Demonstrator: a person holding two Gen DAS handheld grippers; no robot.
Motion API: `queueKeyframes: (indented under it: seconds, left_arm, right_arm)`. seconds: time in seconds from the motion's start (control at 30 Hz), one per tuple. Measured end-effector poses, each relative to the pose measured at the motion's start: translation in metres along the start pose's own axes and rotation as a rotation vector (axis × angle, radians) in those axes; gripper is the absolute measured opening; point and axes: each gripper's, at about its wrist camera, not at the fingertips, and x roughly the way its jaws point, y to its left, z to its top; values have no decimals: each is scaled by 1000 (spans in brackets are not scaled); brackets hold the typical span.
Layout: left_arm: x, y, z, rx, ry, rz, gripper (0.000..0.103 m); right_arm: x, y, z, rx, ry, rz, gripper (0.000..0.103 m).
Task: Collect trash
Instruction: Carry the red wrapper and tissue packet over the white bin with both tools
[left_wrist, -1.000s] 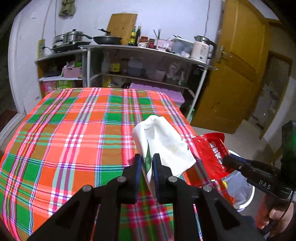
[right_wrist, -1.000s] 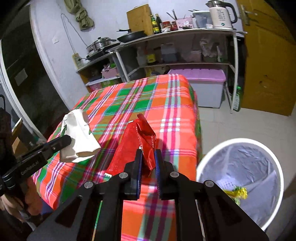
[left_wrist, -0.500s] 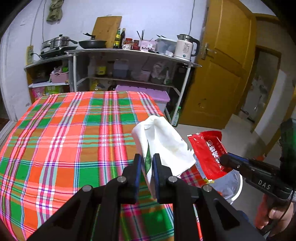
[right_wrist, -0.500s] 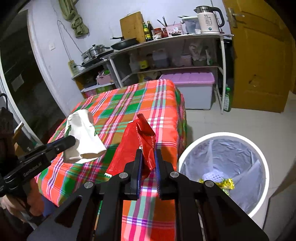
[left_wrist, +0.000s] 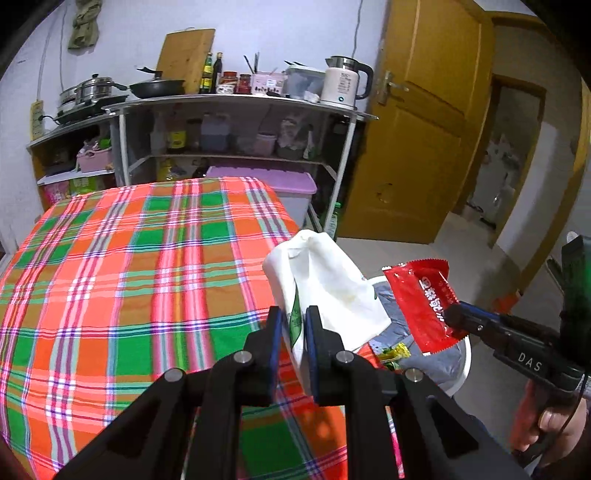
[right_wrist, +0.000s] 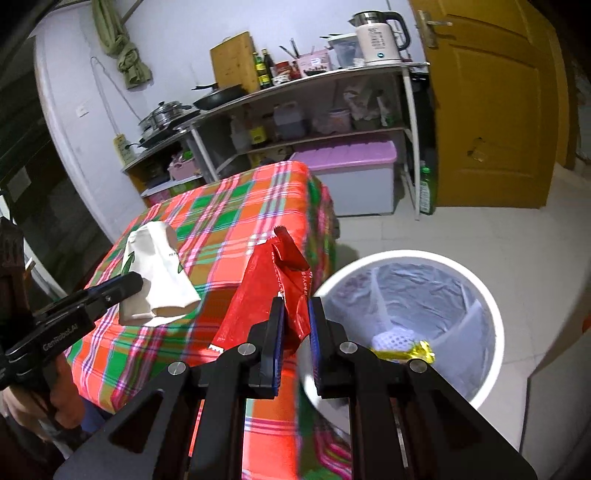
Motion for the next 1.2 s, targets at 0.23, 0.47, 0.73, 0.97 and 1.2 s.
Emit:
queueKeyframes:
  seconds: [0.23, 0.47, 0.73, 0.97, 1.2]
  left_arm:
    - [14, -25, -2, 32, 30, -30, 14]
    - [28, -49, -2, 63, 54, -59, 14]
    - [43, -73, -3, 99, 85, -92, 14]
    - [55, -90, -4, 122, 108, -117, 14]
    - [66, -99, -4, 136, 126, -130, 14]
  right_arm:
    - [-7, -25, -7, 42, -4, -21, 13]
    - [-10, -44, -14, 79, -1, -37, 13]
    - [-11, -66, -18, 115, 3, -50, 13]
    - [-14, -80, -22, 141, 5, -63, 13]
    - [-13, -91, -26, 165, 12, -75, 13]
